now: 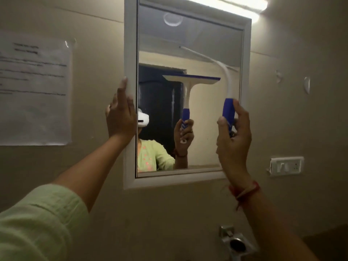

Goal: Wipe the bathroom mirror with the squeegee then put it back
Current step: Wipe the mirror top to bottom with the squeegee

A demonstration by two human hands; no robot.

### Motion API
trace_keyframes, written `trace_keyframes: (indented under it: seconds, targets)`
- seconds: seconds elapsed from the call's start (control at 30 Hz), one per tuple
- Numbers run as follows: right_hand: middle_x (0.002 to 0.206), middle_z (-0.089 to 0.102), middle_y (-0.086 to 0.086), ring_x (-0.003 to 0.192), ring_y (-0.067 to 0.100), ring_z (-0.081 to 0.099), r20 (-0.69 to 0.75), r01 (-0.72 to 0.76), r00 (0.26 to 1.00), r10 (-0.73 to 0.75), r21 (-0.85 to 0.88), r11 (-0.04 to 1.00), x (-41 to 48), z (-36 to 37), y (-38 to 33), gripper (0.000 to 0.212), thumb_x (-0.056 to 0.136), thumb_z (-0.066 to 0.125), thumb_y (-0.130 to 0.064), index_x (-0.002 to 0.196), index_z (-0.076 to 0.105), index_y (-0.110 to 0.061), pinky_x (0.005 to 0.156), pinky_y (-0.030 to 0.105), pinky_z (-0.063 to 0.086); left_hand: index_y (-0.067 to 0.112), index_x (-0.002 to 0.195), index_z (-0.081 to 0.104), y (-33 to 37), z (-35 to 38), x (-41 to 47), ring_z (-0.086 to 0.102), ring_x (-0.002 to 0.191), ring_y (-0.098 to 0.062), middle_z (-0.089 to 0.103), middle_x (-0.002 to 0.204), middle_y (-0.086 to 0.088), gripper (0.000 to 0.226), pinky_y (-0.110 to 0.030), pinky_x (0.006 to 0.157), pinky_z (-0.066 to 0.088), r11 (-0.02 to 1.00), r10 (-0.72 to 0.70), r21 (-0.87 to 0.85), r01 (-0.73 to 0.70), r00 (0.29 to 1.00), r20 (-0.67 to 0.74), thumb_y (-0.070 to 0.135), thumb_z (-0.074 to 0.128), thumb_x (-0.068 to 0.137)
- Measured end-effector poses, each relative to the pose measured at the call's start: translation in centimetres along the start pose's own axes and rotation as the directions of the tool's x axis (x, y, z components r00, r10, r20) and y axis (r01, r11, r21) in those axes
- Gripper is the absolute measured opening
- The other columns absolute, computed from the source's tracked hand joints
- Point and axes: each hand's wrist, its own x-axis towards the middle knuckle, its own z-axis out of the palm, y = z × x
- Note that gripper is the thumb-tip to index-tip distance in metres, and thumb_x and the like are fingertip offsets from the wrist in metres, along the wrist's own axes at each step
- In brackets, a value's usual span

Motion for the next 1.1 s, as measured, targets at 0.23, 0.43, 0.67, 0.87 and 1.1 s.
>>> trace_keyframes:
  seconds: [0.23,0.43,0.67,0.87,1.1]
  targets:
    - [0.126,0.055,0.011,0.093,0.003,0.055,0.021,0.120,0.993,-0.118,-0.132,0.984,7.4,1.9,0.2,0.042,0.093,0.053,-0.017,0.132,0.040,-0.010,0.076,0.009,0.049,0.019,0.142,0.029,-0.4,0.1,0.0,0.050,0.120,-0.031,0.048,0.137,-0.014,0.042,-0.057,0.096,0.040,0.999,0.008,0.037,-0.010,0.999,0.048,0.017,0.032,0.100]
    - [0.125,0.054,0.013,0.099,0.016,0.057,0.063,0.192,0.981,-0.184,-0.188,0.963,11.2,3.2,0.0,0.043,0.093,0.053,-0.017,0.133,0.040,-0.007,0.080,0.016,0.050,0.020,0.142,0.030,-0.3,0.2,0.0,0.051,0.116,-0.032,0.051,0.134,-0.014,0.043,-0.057,0.095,0.041,0.999,0.003,0.047,-0.005,0.999,0.044,0.016,0.034,0.100]
    - [0.129,0.055,0.010,0.107,0.020,0.057,0.067,0.184,0.982,-0.174,-0.203,0.962,13.8,4.1,0.0,0.046,0.093,0.054,-0.017,0.136,0.040,-0.008,0.088,0.024,0.050,0.019,0.141,0.033,-0.2,0.1,0.0,0.050,0.118,-0.032,0.051,0.134,-0.014,0.042,-0.052,0.097,0.038,0.999,0.003,0.047,-0.004,1.000,0.025,0.015,0.035,0.099]
    - [0.128,0.056,0.010,0.107,0.020,0.058,0.070,0.169,0.985,-0.161,-0.135,0.976,12.0,3.4,0.9,0.046,0.092,0.055,-0.013,0.136,0.041,-0.010,0.086,0.023,0.051,0.019,0.141,0.033,0.0,0.0,-0.1,0.049,0.119,-0.033,0.050,0.135,-0.015,0.042,-0.051,0.097,0.040,1.000,0.005,0.030,-0.006,1.000,0.021,0.015,0.035,0.099]
    - [0.128,0.056,0.010,0.105,0.014,0.055,0.089,0.154,0.985,-0.147,-0.080,0.985,10.5,2.2,2.1,0.046,0.091,0.056,-0.013,0.136,0.043,-0.012,0.081,0.008,0.047,0.018,0.140,0.033,-0.2,0.2,-0.2,0.052,0.115,-0.034,0.053,0.130,-0.017,0.041,-0.054,0.094,0.042,0.999,0.016,0.047,-0.017,1.000,0.021,0.016,0.034,0.099]
